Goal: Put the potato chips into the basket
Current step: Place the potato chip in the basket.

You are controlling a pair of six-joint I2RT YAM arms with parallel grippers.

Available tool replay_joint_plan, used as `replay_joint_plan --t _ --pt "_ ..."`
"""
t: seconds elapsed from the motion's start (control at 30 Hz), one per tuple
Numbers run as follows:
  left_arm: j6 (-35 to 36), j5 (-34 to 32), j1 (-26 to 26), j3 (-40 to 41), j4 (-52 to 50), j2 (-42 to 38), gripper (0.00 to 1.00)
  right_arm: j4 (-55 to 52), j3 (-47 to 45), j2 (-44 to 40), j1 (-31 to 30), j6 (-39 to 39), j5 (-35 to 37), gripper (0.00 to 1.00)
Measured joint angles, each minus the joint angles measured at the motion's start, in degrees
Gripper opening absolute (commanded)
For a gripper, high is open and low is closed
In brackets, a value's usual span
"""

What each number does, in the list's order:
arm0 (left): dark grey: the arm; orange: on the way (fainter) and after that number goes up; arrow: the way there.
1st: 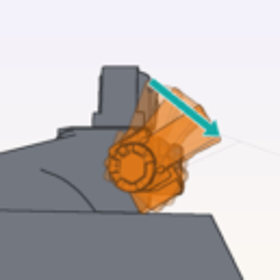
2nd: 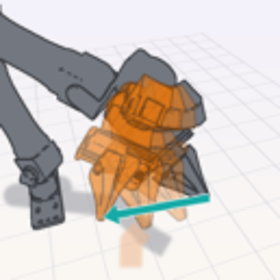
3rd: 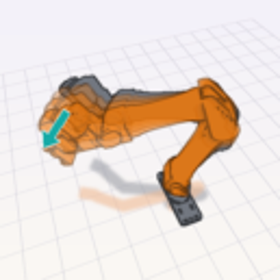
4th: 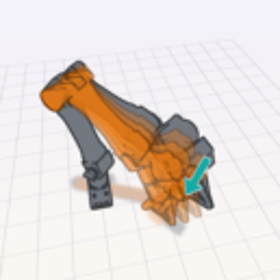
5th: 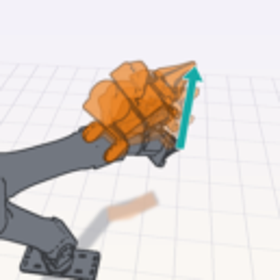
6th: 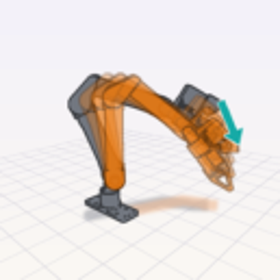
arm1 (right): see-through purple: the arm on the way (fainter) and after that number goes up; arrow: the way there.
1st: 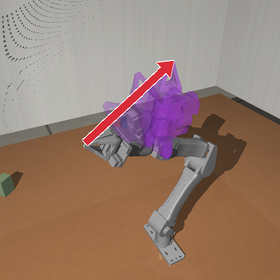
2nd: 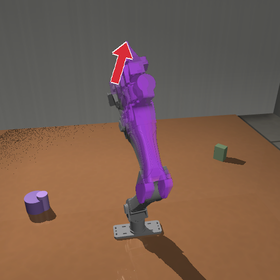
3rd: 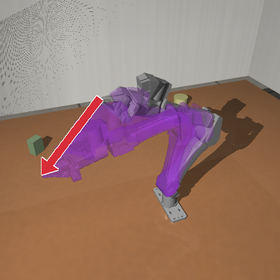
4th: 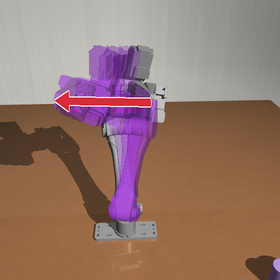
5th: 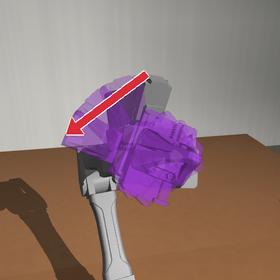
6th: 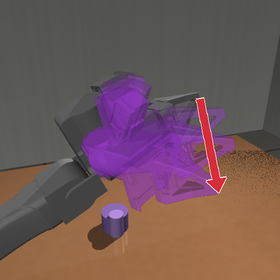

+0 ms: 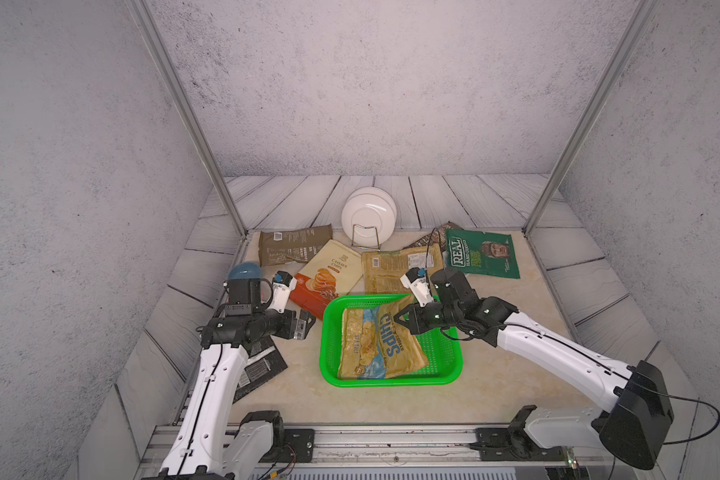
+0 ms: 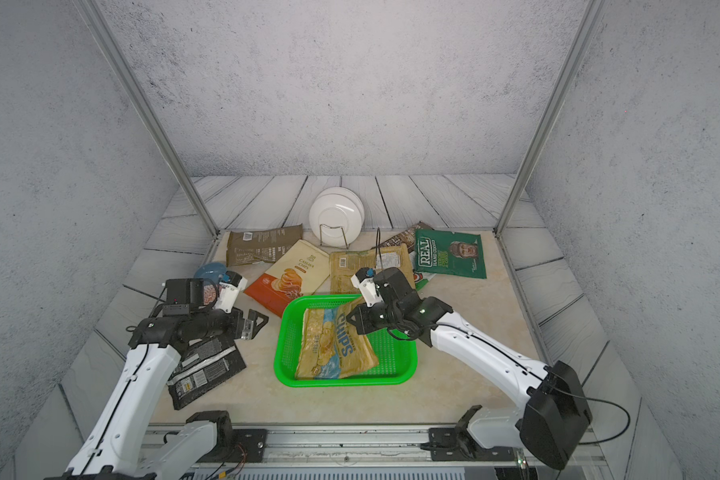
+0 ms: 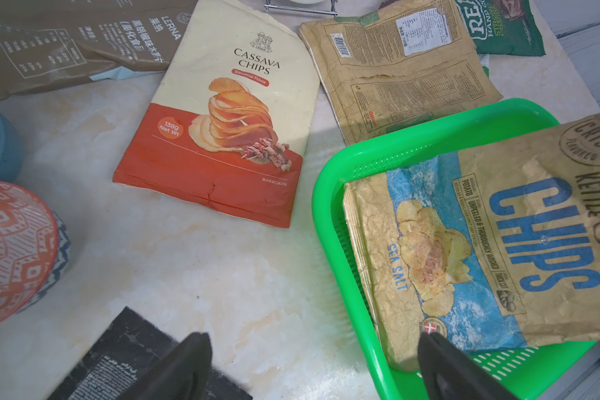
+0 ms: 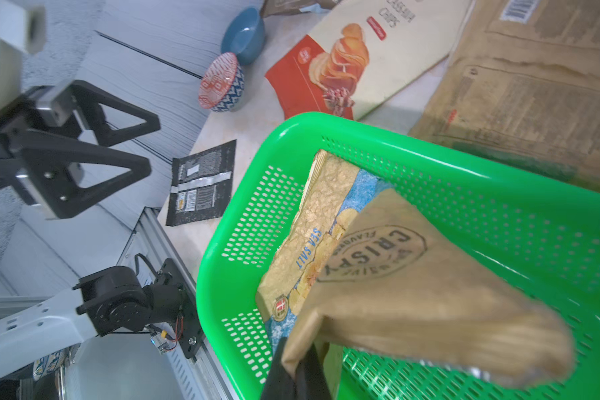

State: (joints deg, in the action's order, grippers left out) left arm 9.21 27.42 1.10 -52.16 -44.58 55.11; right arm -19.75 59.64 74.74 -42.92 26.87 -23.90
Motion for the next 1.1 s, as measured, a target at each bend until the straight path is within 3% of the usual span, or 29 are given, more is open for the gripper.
replay_joint_plan --t 0.27,0.5,0.7,0.77,0.83,0.87,1.1 --pt "0.0 -0.2 -0.1 0.0 0.0 0.0 1.0 5.2 -1.4 0.3 0.0 -1.2 -4.5 0.0" --pt "0.0 -0.2 -0.2 0.0 0.0 0.0 1.0 6.3 -5.4 0.4 0.0 -0.9 -2.4 0.01" --pt "0.0 -0.2 -0.3 0.0 0.0 0.0 1.0 3.8 -6.6 0.4 0.0 -2.0 5.2 0.15" --pt "0.0 -0.2 -0.4 0.0 0.0 0.0 1.0 1.8 -6.6 0.4 0.0 -2.5 8.6 0.3" --pt "0.0 -0.2 -0.4 0.0 0.0 0.0 1.0 -1.0 -6.3 0.4 0.0 -3.3 12.8 0.57" --pt "0.0 -0.2 -0.4 0.0 0.0 0.0 1.0 -2.3 -6.0 0.4 0.0 -3.4 14.9 0.62" --pt "0.0 -0.2 -0.5 0.0 0.0 0.0 1.0 -11.3 -2.4 -0.3 0.0 -2.9 30.9 0.63"
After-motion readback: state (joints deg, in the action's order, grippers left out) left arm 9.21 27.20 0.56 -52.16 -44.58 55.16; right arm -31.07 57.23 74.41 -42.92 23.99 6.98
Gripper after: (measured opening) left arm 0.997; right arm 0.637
